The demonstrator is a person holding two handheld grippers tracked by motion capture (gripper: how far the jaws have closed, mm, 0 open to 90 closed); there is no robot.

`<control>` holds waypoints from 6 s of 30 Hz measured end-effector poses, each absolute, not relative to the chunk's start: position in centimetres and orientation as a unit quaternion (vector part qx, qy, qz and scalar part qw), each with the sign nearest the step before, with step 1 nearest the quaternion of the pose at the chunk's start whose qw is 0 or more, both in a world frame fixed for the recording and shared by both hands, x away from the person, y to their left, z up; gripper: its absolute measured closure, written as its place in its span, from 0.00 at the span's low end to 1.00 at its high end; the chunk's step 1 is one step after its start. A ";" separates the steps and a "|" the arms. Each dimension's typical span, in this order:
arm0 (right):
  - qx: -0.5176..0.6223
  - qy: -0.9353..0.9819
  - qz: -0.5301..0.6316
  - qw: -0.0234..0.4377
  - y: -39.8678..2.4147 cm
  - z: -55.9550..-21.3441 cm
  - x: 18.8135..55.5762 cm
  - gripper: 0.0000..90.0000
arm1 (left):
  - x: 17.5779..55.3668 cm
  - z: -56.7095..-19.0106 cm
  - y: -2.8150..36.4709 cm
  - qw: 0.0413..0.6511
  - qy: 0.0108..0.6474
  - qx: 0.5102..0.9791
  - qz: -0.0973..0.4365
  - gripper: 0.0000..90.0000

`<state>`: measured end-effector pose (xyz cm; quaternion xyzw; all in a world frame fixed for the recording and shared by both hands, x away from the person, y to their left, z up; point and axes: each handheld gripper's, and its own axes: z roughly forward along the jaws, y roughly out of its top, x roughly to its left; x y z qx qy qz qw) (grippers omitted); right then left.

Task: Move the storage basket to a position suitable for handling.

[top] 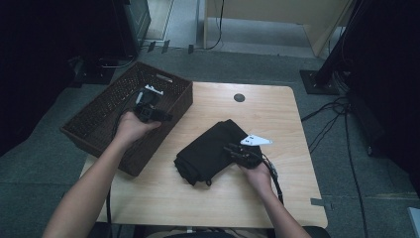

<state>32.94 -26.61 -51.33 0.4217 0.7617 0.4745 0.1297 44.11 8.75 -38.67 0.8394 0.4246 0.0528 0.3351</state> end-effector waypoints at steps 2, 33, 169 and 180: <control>0.418 0.768 0.469 0.127 -26.5 -51.2 33.4 0.78 | 43.6 -37.9 8.7 0.350 0.422 0.834 0.058 0.62; 0.397 0.770 0.482 0.127 -25.1 -48.0 34.0 0.72 | 39.3 -42.0 3.1 0.350 0.393 0.850 0.020 0.47; 0.400 0.807 0.421 0.106 -24.3 -52.1 34.4 0.59 | 41.3 -32.7 5.1 0.346 0.371 0.861 0.030 0.81; 0.400 0.808 0.420 0.107 -24.3 -52.1 34.4 0.59 | 43.0 -28.7 9.3 0.351 0.390 0.849 0.053 0.81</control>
